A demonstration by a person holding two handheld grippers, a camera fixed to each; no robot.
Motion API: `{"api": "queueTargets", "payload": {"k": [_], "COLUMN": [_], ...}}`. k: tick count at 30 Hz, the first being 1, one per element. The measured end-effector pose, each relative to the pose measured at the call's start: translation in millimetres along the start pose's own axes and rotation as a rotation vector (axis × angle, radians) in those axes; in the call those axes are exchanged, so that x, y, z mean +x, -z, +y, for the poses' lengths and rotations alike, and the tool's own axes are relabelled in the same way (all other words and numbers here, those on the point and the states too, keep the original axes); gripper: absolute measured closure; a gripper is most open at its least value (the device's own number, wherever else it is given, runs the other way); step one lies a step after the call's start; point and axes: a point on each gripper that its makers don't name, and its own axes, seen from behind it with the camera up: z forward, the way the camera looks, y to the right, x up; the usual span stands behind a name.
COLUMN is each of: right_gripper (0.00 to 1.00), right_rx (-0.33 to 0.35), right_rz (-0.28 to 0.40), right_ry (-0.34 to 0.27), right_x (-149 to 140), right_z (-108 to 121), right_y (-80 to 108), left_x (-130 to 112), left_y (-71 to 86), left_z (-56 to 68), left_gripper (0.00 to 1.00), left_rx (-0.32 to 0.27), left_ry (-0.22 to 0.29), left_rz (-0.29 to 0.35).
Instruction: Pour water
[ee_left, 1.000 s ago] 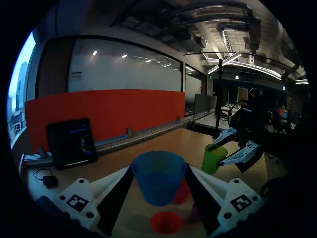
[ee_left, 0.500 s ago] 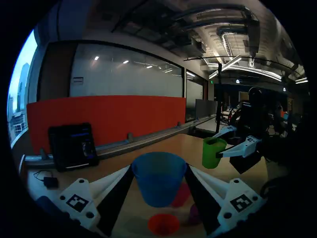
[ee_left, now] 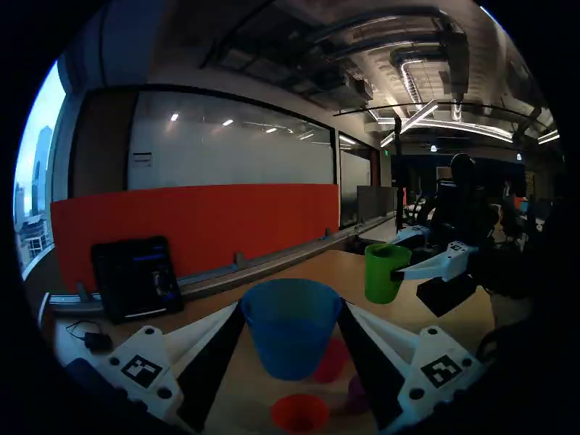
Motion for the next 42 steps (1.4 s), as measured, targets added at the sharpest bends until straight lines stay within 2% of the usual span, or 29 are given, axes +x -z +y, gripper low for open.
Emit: {"api": "queueTargets", "payload": {"k": [23,42], "right_gripper": [0.08,0.09], "right_rx": [0.066,0.126], "right_rz": [0.014,0.019], "right_ry": [0.014,0.033], "right_x": [12.8,18.8], "right_z": [-21.2,-45.3], "right_y": [-9.4,-19.2], "left_x": [32.2,74.7], "left_y": [11.3,14.1], "left_z": [-1.5,-1.9], "left_gripper": [0.12,0.12], "left_rx": [0.039,0.084], "left_ry": [-0.116,-0.267], "left_rz": [0.036,0.073]}}
